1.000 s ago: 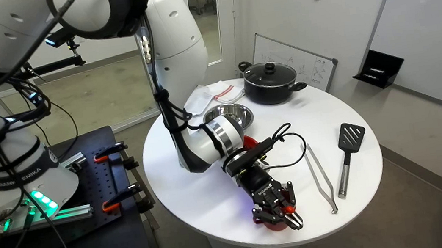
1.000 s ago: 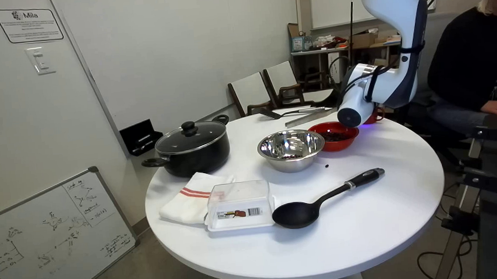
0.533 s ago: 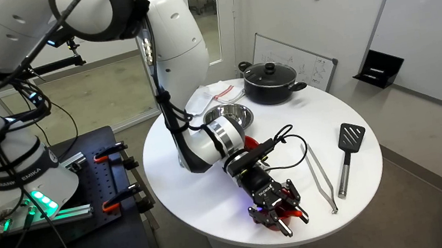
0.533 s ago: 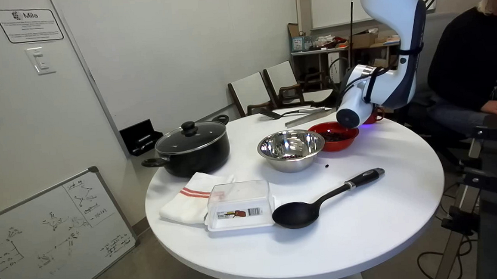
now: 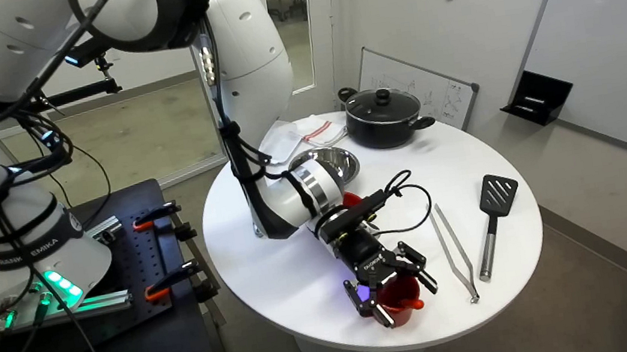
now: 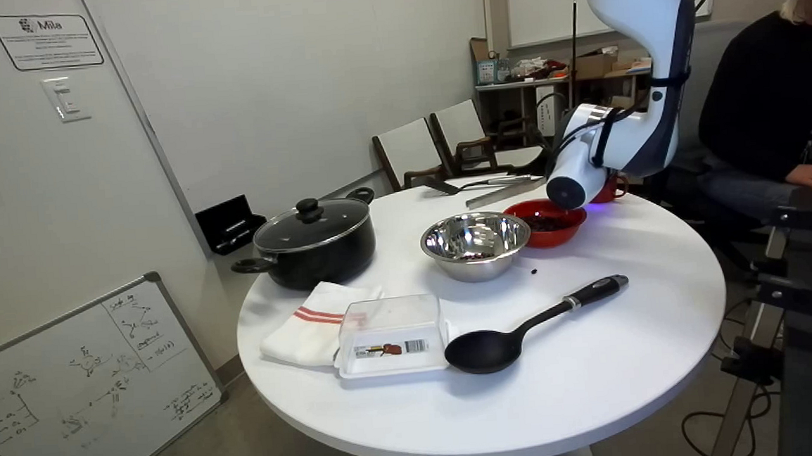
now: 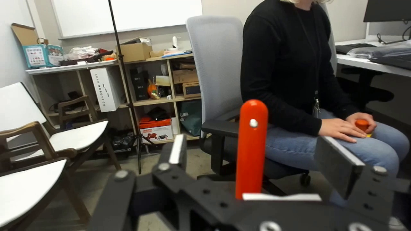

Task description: Use the spoon in the red cup to transfer beans from the red bowl to the silver bowl then put it back in the red cup

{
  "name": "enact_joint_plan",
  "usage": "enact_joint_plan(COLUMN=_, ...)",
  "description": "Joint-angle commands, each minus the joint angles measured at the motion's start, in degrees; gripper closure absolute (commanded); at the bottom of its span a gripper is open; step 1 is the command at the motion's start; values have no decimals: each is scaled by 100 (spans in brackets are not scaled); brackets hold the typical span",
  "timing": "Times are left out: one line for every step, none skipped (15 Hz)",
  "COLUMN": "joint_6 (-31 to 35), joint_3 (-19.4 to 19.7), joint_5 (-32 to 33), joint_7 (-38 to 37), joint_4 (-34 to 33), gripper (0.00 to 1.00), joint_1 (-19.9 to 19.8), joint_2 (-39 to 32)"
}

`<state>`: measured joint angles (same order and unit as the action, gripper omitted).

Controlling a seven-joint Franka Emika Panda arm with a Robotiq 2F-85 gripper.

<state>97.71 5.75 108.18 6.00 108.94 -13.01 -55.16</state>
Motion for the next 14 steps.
enact_joint_plan(joint_6=-321, joint_3=-42, joint_5=-140, joint_7=-298, joint_4=1081, gripper=0, joint_1=419, joint_2=936)
enact_joint_plan(joint_6=-478, joint_3=-75, joint_5=-181, joint_7=-343, joint_4=1355, gripper=0, joint_1=524, joint_2=1182)
enact_joint_plan(joint_6=-622, joint_3=-115, joint_5=-241, joint_7=-359, joint_4=1541, gripper=0, joint_1=603, joint_2=1365)
enact_joint_plan(joint_6=-773, joint_3=-157, joint_5=-314, joint_7=-310, joint_4=1819, gripper=0, joint_1=698, joint_2=1624)
enact_joint_plan(joint_6=-876, joint_3=-207, joint_5=-356, joint_7=-301, joint_4=2029, gripper=0, joint_1=762, joint_2=1837)
enact_joint_plan(joint_6=-728, joint_3=-293, joint_5=-242, joint_7=-390, joint_4=2351, gripper=0, joint_1=778, joint_2=2195)
enact_joint_plan(joint_6=-545, joint_3=-367, joint_5=-119, joint_7=-501, joint_4=2577, gripper=0, joint_1=775, joint_2=2464)
enact_joint_plan(joint_6=-510, joint_3=-429, joint_5=-74, joint_7=-661, joint_4=2805, gripper=0, joint_1=811, joint_2=2744)
enact_joint_plan(joint_6=-461, joint_3=-486, joint_5=-22, joint_7=-775, joint_4=3014, gripper=0, joint_1=827, joint_2=3004)
enact_joint_plan(joint_6=-484, joint_3=-533, joint_5=-1, joint_7=-870, joint_4=3214, gripper=0, joint_1=860, joint_2=3260)
enact_joint_plan(joint_6=-492, joint_3=-579, joint_5=-16, joint_7=-954, joint_4=3365, gripper=0, joint_1=878, joint_2=3490)
enact_joint_plan(joint_6=-423, joint_3=-616, joint_5=-5, joint_7=-1025, joint_4=3549, gripper=0, joint_1=879, joint_2=3773)
enact_joint_plan(joint_6=-135, joint_3=-638, joint_5=165, joint_7=-1107, joint_4=3757, gripper=0, joint_1=835, joint_2=4108)
enact_joint_plan(joint_6=173, joint_3=-630, joint_5=284, joint_7=-1166, joint_4=3886, gripper=0, joint_1=776, joint_2=4412)
